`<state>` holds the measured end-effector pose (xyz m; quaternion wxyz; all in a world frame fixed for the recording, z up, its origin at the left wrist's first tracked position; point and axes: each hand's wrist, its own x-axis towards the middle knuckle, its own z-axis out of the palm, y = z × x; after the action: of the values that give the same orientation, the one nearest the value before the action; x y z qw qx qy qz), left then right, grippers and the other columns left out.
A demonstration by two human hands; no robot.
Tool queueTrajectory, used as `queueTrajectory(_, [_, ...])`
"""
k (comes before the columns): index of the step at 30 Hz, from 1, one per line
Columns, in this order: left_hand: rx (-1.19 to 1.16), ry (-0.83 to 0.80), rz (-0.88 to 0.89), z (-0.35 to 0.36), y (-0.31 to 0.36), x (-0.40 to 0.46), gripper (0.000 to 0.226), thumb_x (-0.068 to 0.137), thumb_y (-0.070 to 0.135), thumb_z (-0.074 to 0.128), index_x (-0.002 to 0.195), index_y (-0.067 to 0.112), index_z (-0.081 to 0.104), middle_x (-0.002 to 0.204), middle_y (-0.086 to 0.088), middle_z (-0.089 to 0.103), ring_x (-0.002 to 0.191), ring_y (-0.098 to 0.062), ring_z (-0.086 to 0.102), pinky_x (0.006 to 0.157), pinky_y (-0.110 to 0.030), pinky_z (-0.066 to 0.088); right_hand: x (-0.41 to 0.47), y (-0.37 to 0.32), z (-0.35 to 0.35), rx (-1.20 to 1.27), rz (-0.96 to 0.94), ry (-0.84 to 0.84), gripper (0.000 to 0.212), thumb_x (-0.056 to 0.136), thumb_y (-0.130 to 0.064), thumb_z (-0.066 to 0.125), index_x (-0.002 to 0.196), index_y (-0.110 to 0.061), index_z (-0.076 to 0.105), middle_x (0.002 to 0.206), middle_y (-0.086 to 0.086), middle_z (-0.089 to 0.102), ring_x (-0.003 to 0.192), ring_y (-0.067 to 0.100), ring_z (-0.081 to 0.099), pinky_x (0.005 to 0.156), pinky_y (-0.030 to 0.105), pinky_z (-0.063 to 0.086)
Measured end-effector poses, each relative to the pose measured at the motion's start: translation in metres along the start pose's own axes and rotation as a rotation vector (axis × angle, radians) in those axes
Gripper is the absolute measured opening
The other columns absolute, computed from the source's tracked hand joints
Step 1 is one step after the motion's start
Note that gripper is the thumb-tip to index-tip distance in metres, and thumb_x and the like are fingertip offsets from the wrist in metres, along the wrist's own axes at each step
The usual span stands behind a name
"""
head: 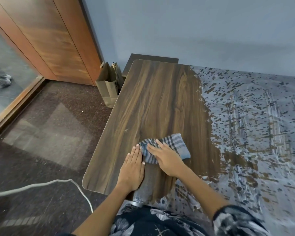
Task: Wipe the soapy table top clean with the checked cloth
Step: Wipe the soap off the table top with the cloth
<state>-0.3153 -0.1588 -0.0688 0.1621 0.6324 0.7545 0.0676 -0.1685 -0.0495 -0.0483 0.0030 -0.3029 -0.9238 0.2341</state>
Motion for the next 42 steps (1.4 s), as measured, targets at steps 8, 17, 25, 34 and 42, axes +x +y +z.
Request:
queueTrajectory(8, [-0.030,-0.060,0.031,-0.011,-0.005,-0.015,0.078,0.077,0.045,-0.017,0.146,0.009,-0.009,0.146,0.003,-0.024,0.134,-0.007,-0.021,0.109,-0.022,-0.012,-0.049,0.053,-0.022,-0.001,0.346,0.086,0.050,0.100,-0.013,0.028,0.148,-0.026,0.020,0.155,-0.011,0.016,0.145,0.018,0.003,0.117,0.038,0.004])
queueTrajectory(17, [-0.022,-0.078,0.039,-0.006,-0.011,-0.044,0.069,0.087,0.041,-0.008,0.147,0.007,-0.003,0.155,-0.005,-0.012,0.144,-0.018,-0.009,0.111,-0.025,-0.009,-0.032,-0.045,0.033,0.012,0.190,0.103,0.052,0.098,-0.010,0.028,0.148,-0.020,0.019,0.156,-0.004,0.015,0.145,0.025,0.002,0.115,0.033,-0.003])
queueTrajectory(25, [0.005,-0.081,0.049,-0.001,-0.013,-0.052,0.079,0.078,0.043,-0.015,0.147,0.006,-0.003,0.156,-0.006,-0.009,0.144,-0.019,-0.008,0.112,-0.026,-0.006,-0.145,-0.018,0.025,0.083,0.265,0.126,0.051,0.097,-0.010,0.030,0.143,-0.031,0.022,0.147,-0.020,0.016,0.142,0.009,0.001,0.114,0.024,-0.007])
queueTrajectory(34, [-0.068,-0.089,0.074,-0.012,-0.017,-0.056,0.051,0.101,0.020,0.021,0.148,0.009,0.004,0.157,-0.004,-0.002,0.144,-0.019,-0.003,0.115,-0.029,0.001,-0.068,-0.074,0.044,-0.007,0.454,0.209,0.053,0.098,-0.011,0.030,0.148,-0.024,0.017,0.155,-0.006,0.014,0.144,0.026,0.001,0.114,0.035,-0.008])
queueTrajectory(42, [-0.129,-0.045,-0.069,-0.007,0.009,-0.058,0.054,0.098,0.011,0.026,0.148,0.007,0.005,0.157,-0.007,-0.003,0.144,-0.026,-0.006,0.117,-0.037,0.003,-0.140,-0.078,0.067,-0.059,0.073,0.022,0.071,0.079,-0.019,0.005,0.148,-0.023,0.021,0.153,-0.013,0.014,0.142,0.014,-0.001,0.117,0.031,-0.001])
